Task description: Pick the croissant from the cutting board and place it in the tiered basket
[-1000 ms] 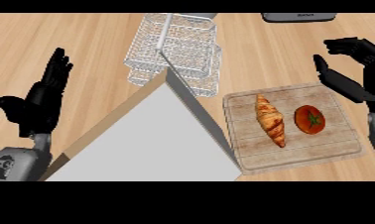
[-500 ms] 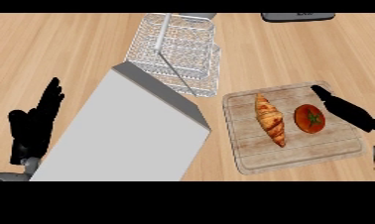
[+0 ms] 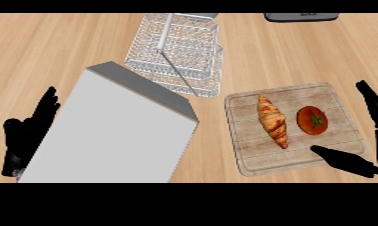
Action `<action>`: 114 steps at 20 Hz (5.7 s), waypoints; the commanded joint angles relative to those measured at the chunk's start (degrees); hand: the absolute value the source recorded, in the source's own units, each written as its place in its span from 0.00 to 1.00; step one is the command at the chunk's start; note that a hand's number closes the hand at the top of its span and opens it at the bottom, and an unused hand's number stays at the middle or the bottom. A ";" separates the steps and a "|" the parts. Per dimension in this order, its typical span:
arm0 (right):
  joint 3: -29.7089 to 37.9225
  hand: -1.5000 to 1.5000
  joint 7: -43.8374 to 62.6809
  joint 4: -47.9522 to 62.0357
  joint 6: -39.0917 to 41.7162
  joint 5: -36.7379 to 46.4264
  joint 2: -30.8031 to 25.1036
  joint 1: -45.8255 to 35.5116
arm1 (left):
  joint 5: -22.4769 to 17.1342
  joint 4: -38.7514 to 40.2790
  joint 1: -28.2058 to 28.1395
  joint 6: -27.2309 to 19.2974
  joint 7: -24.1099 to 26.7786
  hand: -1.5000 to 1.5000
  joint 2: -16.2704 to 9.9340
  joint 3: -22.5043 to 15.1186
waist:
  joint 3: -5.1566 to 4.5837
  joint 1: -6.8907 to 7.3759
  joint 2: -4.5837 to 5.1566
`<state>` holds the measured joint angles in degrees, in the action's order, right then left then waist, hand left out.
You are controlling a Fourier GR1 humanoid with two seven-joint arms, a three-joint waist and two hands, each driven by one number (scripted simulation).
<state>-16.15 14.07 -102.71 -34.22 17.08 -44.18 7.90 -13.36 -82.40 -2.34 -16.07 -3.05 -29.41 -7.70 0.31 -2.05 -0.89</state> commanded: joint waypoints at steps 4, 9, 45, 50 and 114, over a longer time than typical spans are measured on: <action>-4.65 0.00 20.96 -4.48 6.40 16.81 -8.45 2.52 | -0.40 0.15 -1.62 -1.31 0.25 0.50 6.16 -3.97 | -1.33 0.09 0.58; -8.31 0.00 37.33 -9.54 13.19 27.60 -5.31 -3.04 | 0.62 -2.20 -1.98 -2.17 0.02 0.50 7.82 -6.44 | -0.95 2.56 0.69; -12.78 0.00 61.68 15.08 52.23 55.13 37.18 -21.43 | 2.94 2.46 -2.49 -4.08 4.05 0.50 11.73 -7.68 | -0.38 2.24 0.88; -7.85 0.00 57.81 17.82 54.15 56.37 37.96 -23.12 | 3.85 3.01 -2.06 -4.36 3.48 0.50 13.14 -8.02 | -0.35 2.20 0.91; 13.51 1.00 44.42 -21.61 70.58 30.06 42.49 -52.20 | 10.21 3.40 -3.19 0.77 3.85 0.50 18.27 -2.54 | -0.39 2.28 0.76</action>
<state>-4.82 50.13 -126.05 31.25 48.39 -2.70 -33.43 -3.00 -80.60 -5.96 -16.56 0.53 -10.89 -10.91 0.04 -0.08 -0.32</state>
